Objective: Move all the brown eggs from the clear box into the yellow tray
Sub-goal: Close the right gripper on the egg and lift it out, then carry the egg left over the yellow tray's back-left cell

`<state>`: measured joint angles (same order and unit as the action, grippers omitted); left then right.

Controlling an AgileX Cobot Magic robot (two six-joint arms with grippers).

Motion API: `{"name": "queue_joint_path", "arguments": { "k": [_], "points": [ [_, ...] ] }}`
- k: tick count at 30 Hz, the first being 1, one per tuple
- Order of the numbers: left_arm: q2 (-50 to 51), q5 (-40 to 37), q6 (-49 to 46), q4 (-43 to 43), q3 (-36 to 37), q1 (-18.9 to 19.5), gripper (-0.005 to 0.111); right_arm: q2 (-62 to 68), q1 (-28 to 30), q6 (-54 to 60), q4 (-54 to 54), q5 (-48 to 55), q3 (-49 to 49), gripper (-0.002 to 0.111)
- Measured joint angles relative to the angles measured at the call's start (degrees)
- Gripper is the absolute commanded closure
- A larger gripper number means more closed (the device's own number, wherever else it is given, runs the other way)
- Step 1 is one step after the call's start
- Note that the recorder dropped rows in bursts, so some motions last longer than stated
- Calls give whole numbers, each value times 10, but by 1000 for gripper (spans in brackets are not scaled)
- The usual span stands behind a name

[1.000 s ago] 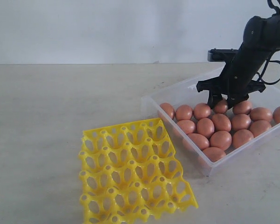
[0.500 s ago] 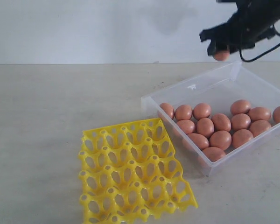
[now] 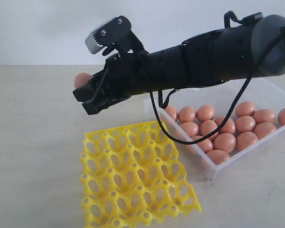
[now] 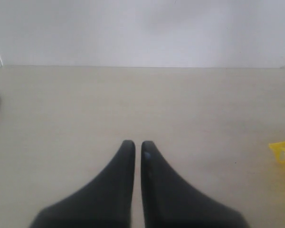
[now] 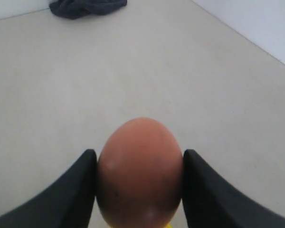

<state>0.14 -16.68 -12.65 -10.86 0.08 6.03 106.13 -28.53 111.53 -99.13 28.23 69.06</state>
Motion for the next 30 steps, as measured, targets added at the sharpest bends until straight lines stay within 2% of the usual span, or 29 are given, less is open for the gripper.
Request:
{"name": "queue_joint_path", "arguments": {
  "k": [3, 6, 12, 16, 21, 24, 26, 28, 30],
  "points": [
    [0, 0, 0, 0, 0, 0, 103, 0, -1, -20, -2, -33, 0, 109],
    [0, 0, 0, 0, 0, 0, 103, -3, -1, -25, -2, -130, 0, 109],
    [0, 0, 0, 0, 0, 0, 103, -18, -1, 49, -1, -442, 0, 109],
    [0, 0, 0, 0, 0, 0, 103, -20, 2, 92, 121, -633, -14, 109],
    [0, 0, 0, 0, 0, 0, 103, -20, 58, 90, 197, -764, -22, 109],
    [0, 0, 0, 0, 0, 0, 103, -20, 122, 11, 214, -783, -23, 109],
    [0, 0, 0, 0, 0, 0, 103, -20, 169, -90, 241, -771, -23, 109],
    [0, 0, 0, 0, 0, 0, 103, -20, 212, -227, 300, -739, -23, 109],
    [0, 0, 0, 0, 0, 0, 103, -20, 247, -410, 388, -705, -23, 109]
  ]
}}
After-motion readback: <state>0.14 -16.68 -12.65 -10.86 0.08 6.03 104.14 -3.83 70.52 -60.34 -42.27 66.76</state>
